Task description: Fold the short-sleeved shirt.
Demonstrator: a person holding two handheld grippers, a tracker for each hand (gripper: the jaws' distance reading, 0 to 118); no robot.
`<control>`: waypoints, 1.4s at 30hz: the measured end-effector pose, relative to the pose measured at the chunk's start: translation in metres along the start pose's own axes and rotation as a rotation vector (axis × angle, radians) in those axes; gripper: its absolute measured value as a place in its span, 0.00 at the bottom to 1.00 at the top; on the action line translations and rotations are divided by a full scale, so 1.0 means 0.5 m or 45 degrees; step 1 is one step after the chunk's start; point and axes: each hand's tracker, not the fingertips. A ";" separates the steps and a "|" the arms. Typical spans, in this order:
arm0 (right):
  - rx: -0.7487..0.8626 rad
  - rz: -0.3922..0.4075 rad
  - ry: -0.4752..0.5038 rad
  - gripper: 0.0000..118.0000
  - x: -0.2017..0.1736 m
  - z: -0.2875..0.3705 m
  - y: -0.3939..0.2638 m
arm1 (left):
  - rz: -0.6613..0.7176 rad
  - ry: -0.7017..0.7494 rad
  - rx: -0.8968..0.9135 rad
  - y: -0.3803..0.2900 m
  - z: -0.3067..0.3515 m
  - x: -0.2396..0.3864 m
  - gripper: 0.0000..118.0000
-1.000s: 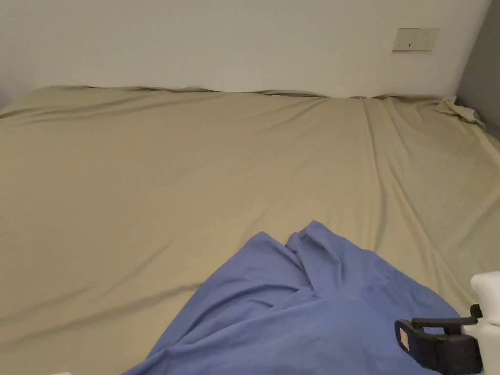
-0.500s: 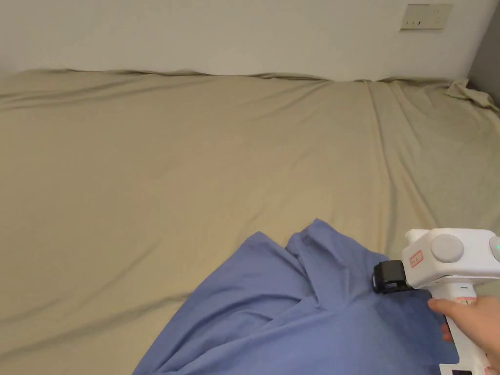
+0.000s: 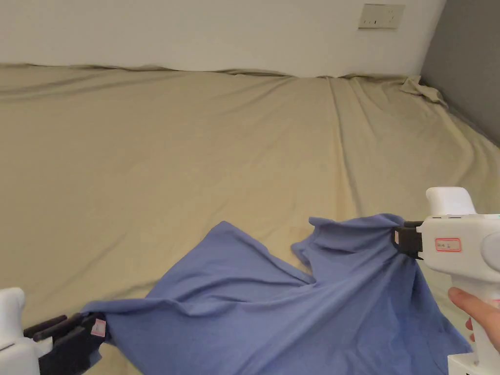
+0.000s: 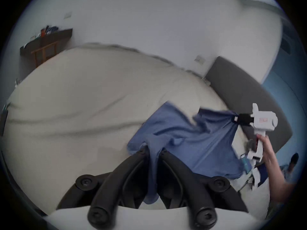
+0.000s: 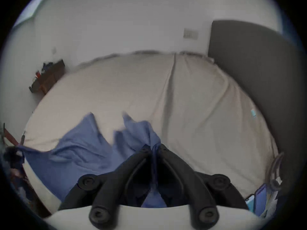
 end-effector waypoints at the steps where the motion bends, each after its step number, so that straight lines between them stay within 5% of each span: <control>1: 0.077 -0.023 0.018 0.05 0.007 0.057 0.015 | -0.016 -0.052 0.046 0.038 0.025 0.026 0.06; 4: 0.329 -0.025 -0.004 0.05 0.030 0.216 0.088 | -0.143 -0.152 0.232 0.162 0.098 0.092 0.06; 11: 0.755 -0.003 -0.053 0.05 0.051 0.562 0.285 | -0.499 -0.010 0.614 0.431 0.311 0.247 0.06; 19: 1.008 -0.021 -0.048 0.05 0.055 0.732 0.421 | -0.541 0.162 0.784 0.605 0.467 0.295 0.06; 36: 0.915 -0.041 -0.020 0.05 -0.032 0.409 0.830 | -0.528 0.479 0.686 0.891 0.216 0.208 0.06; 42: 0.953 -0.026 -0.040 0.05 -0.047 0.308 0.915 | -0.481 0.510 0.638 0.878 0.098 0.179 0.06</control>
